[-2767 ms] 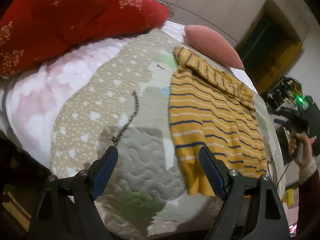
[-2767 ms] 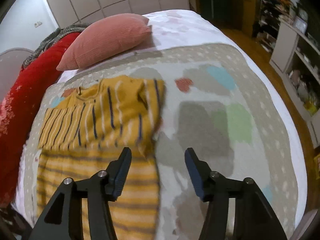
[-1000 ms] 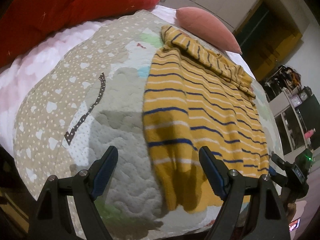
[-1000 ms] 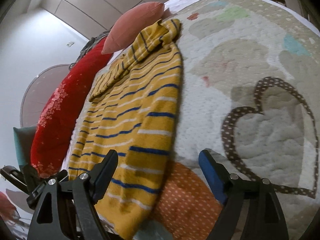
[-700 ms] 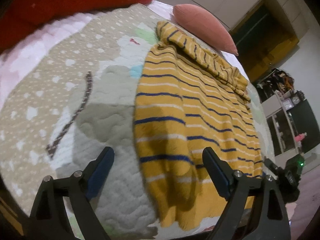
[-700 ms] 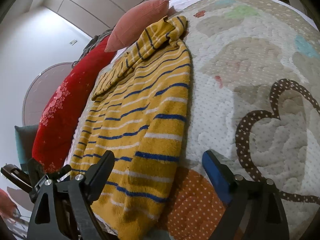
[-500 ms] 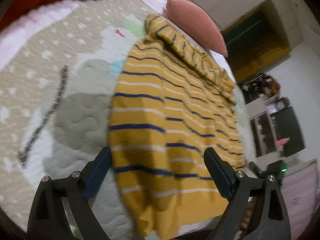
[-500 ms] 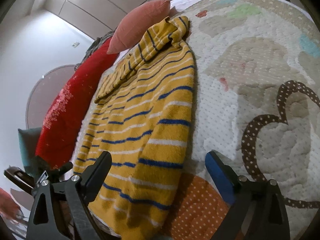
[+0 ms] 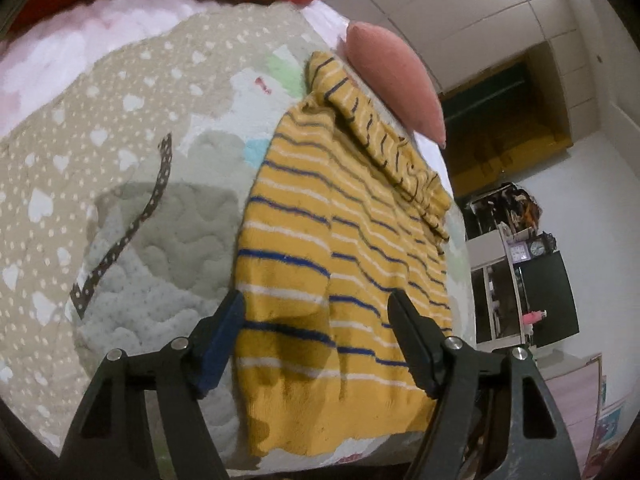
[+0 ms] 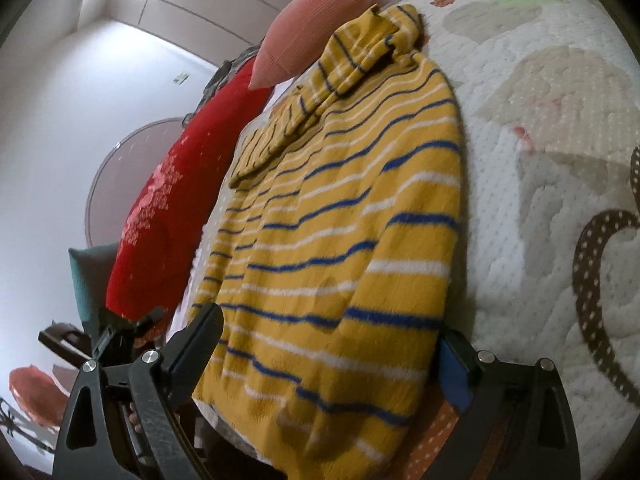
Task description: Fold small clothes
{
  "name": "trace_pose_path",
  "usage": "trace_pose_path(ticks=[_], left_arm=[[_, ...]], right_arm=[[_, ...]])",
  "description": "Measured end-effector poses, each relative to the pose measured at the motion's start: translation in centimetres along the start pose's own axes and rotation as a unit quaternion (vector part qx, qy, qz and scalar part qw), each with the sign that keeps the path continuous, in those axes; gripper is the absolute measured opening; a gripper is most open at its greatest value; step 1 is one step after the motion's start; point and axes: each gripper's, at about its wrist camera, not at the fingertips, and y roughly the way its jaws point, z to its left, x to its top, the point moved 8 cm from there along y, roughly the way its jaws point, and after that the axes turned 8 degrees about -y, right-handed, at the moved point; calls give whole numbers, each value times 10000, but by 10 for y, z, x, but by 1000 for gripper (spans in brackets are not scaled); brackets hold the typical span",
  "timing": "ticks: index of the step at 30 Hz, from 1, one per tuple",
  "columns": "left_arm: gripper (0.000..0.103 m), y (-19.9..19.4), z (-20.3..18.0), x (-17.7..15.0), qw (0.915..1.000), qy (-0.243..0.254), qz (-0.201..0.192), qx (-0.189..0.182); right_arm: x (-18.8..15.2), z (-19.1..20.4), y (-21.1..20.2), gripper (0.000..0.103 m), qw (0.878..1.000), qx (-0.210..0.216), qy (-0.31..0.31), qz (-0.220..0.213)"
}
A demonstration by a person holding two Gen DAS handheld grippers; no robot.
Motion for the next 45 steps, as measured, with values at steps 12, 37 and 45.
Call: trace_pose_path(ticks=[12, 37, 45], left_arm=[[102, 21, -13, -35, 9958, 812, 150, -407], [87, 48, -36, -49, 9919, 1203, 337, -236], [12, 48, -22, -49, 9932, 1055, 348, 362]], right_arm=[[-24, 10, -7, 98, 9981, 577, 186, 123], [-10, 19, 22, 101, 9997, 217, -28, 118], [-23, 26, 28, 19, 9933, -1006, -567, 32]])
